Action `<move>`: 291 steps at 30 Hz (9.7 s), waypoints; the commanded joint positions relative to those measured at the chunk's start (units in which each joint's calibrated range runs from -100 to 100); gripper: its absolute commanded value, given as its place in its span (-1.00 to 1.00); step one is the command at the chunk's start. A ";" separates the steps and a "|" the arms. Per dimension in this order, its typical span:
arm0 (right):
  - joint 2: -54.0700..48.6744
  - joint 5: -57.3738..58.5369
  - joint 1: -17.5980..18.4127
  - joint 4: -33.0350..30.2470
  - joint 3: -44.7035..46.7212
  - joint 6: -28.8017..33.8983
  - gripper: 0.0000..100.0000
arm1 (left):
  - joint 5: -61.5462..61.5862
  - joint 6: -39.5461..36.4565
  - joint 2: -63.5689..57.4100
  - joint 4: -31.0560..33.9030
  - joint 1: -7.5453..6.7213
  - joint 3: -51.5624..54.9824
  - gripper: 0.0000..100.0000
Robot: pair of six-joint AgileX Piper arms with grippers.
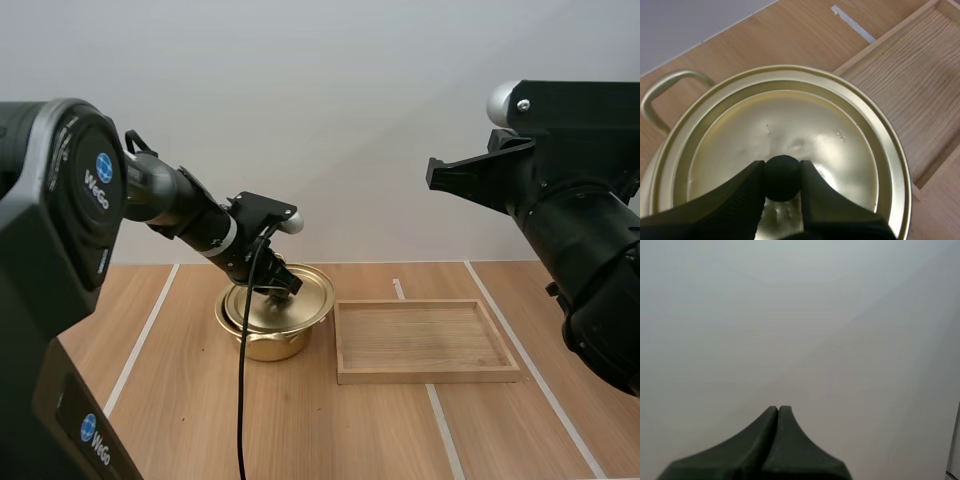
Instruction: Open the pot, put the pineapple inside, and close it
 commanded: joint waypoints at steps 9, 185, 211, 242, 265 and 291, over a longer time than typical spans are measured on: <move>-0.47 -0.12 -0.27 0.15 0.08 -0.36 -1.00 | -5.63 -2.79 -0.04 4.25 0.49 0.09 -1.00; -10.70 -3.39 -0.05 0.15 25.32 -0.36 -1.00 | -28.82 -41.84 -97.39 35.96 1.33 58.89 -1.00; -10.70 -3.39 -0.05 0.15 25.32 -0.36 -1.00 | -25.27 -42.10 -97.39 39.87 1.33 59.09 -1.00; -10.70 -3.39 -0.05 0.15 25.32 -0.36 -1.00 | -26.40 -46.98 -97.39 42.31 1.33 59.09 -1.00; -10.70 10.31 -0.05 -57.37 30.44 40.28 -1.00 | -26.40 -46.98 -97.39 42.31 1.33 59.09 -1.00; -19.64 36.20 -2.06 -93.38 34.55 85.42 -1.00 | -26.40 -46.98 -97.39 42.31 1.33 59.09 -1.00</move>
